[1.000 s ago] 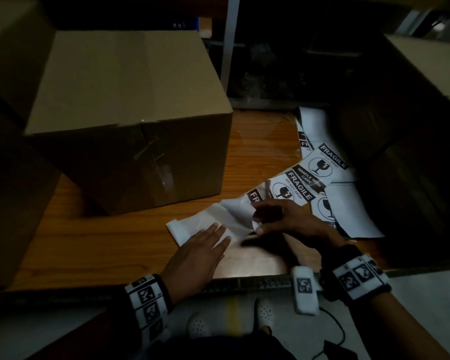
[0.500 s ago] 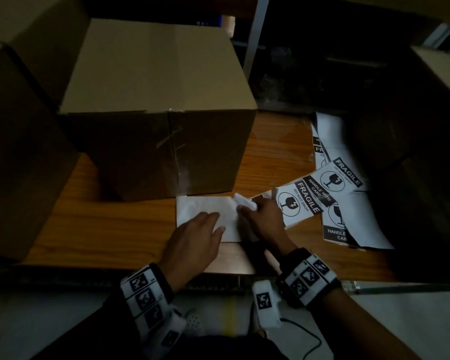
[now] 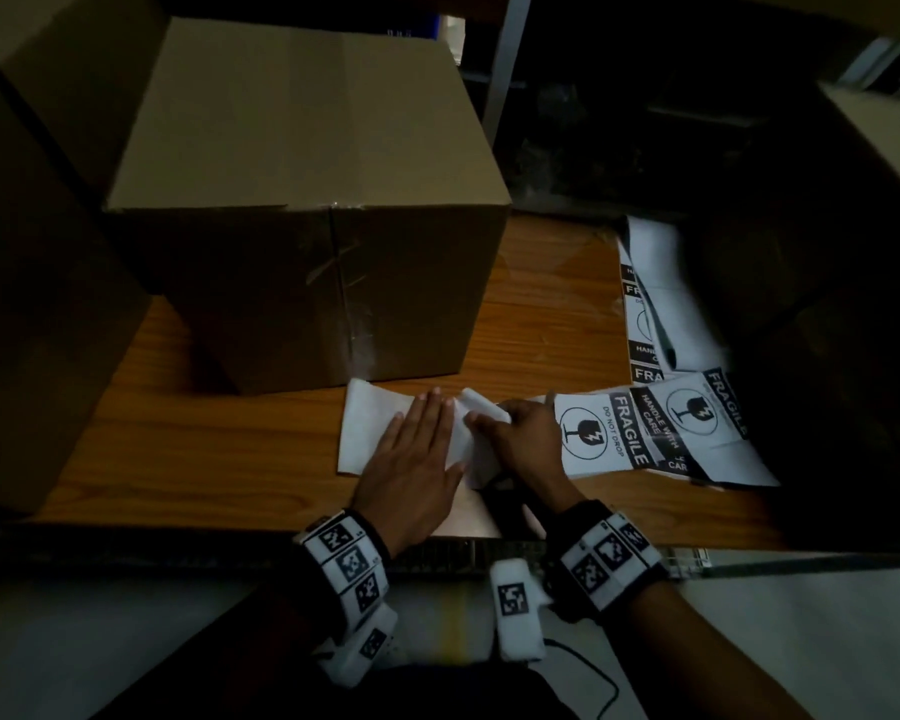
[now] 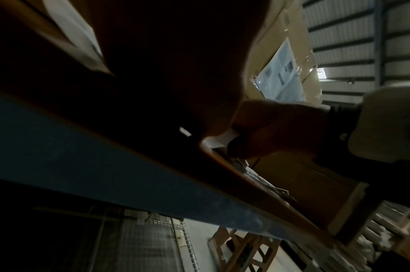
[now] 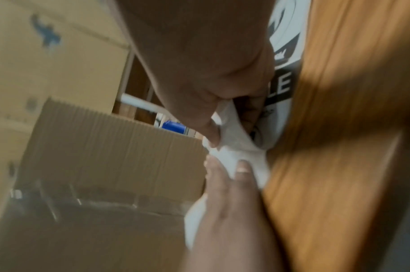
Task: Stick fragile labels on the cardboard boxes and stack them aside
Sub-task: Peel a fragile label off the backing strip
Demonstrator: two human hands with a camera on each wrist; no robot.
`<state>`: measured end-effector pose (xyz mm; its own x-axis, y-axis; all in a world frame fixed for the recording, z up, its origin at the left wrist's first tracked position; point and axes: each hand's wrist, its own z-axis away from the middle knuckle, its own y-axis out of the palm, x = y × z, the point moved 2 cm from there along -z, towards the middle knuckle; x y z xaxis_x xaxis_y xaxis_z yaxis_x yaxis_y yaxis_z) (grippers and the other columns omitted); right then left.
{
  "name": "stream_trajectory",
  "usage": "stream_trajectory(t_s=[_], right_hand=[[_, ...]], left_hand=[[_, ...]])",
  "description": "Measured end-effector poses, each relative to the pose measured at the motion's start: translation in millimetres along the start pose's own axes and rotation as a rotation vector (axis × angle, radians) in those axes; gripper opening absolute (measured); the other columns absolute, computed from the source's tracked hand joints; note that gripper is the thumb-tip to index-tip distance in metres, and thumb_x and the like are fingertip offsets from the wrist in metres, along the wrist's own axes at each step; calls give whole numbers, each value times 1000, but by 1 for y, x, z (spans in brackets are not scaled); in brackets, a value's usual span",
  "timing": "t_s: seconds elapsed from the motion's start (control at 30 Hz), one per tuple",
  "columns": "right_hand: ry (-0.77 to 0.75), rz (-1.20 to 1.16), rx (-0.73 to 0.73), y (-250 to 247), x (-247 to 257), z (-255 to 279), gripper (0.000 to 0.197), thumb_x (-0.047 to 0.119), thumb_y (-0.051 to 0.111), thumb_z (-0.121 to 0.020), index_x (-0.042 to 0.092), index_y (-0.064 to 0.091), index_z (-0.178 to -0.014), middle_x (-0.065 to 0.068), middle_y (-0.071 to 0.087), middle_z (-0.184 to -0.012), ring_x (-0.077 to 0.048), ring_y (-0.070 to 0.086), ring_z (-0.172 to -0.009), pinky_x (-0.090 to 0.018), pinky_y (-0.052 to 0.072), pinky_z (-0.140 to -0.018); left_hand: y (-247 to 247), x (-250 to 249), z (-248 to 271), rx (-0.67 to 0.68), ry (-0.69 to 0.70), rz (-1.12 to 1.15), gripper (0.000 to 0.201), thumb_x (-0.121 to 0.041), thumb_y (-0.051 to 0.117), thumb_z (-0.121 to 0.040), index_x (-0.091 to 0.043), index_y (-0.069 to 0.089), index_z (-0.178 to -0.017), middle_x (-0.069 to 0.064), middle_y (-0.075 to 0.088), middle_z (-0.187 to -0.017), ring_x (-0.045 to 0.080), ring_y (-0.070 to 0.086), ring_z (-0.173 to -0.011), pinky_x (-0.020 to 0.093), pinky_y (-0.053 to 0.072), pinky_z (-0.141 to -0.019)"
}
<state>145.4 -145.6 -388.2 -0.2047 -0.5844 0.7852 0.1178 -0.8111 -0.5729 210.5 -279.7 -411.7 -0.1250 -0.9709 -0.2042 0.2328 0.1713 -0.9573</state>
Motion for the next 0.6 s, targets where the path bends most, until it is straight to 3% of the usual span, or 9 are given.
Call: stream_trajectory(t_s=[0.03, 0.1, 0.23, 0.33, 0.4, 0.47, 0.6], right_hand=[[36, -26, -14, 1, -1, 0, 28, 36, 77, -72, 17, 62, -58, -10, 68, -66, -30, 67, -66, -46, 57, -61], [57, -75, -50, 1, -3, 2, 30, 37, 77, -70, 13, 64, -58, -9, 64, -61, -29, 65, -62, -50, 57, -60], [74, -114, -44, 3, -5, 8, 32, 26, 79, -77, 10, 60, -56, -5, 54, -55, -18, 50, -57, -37, 46, -62], [100, -154, -139, -20, -10, 1, 24, 33, 77, -74, 10, 69, -70, -2, 66, -65, -25, 63, -67, -38, 50, -67], [91, -193, -143, -48, -6, -9, 18, 30, 76, -77, 12, 71, -75, -3, 68, -70, -24, 64, -68, -36, 51, -59], [59, -196, -71, -65, 4, -14, 18, 24, 77, -80, 15, 67, -67, 1, 60, -62, -16, 54, -60, -27, 42, -52], [4, -220, -41, -57, 21, -11, 22, 27, 73, -84, 6, 71, -80, -6, 63, -72, -16, 55, -67, -30, 43, -57]], left_hand=[[1, 1, 0, 1, -7, 14, 82, -54, -14, -82, -12, -17, -152, 5, -28, -155, 19, -15, -149, 36, -5, -120], [2, 1, 1, 3, -13, 12, 82, -55, -13, -82, -13, -18, -152, 5, -27, -157, 19, -16, -149, 35, -6, -120], [2, 0, 4, 23, -3, 26, 83, -56, -13, -81, -13, -18, -152, 5, -26, -159, 19, -18, -149, 34, -9, -118], [-1, 9, 8, 30, -55, 51, 86, -57, -14, -80, -11, -15, -153, 7, -24, -160, 19, -19, -148, 33, -13, -116], [-4, 21, 10, 5, -109, 32, 81, -58, -7, -89, -9, -12, -154, 9, -21, -161, 19, -17, -149, 32, -15, -115], [-9, 28, 10, 9, -120, 26, 73, -54, 9, -100, -10, -12, -154, 8, -20, -161, 19, -16, -149, 33, -13, -116], [-14, 26, 3, 9, -133, 59, 71, -49, 20, -103, -10, -11, -154, 9, -21, -161, 19, -18, -149, 35, -9, -119]])
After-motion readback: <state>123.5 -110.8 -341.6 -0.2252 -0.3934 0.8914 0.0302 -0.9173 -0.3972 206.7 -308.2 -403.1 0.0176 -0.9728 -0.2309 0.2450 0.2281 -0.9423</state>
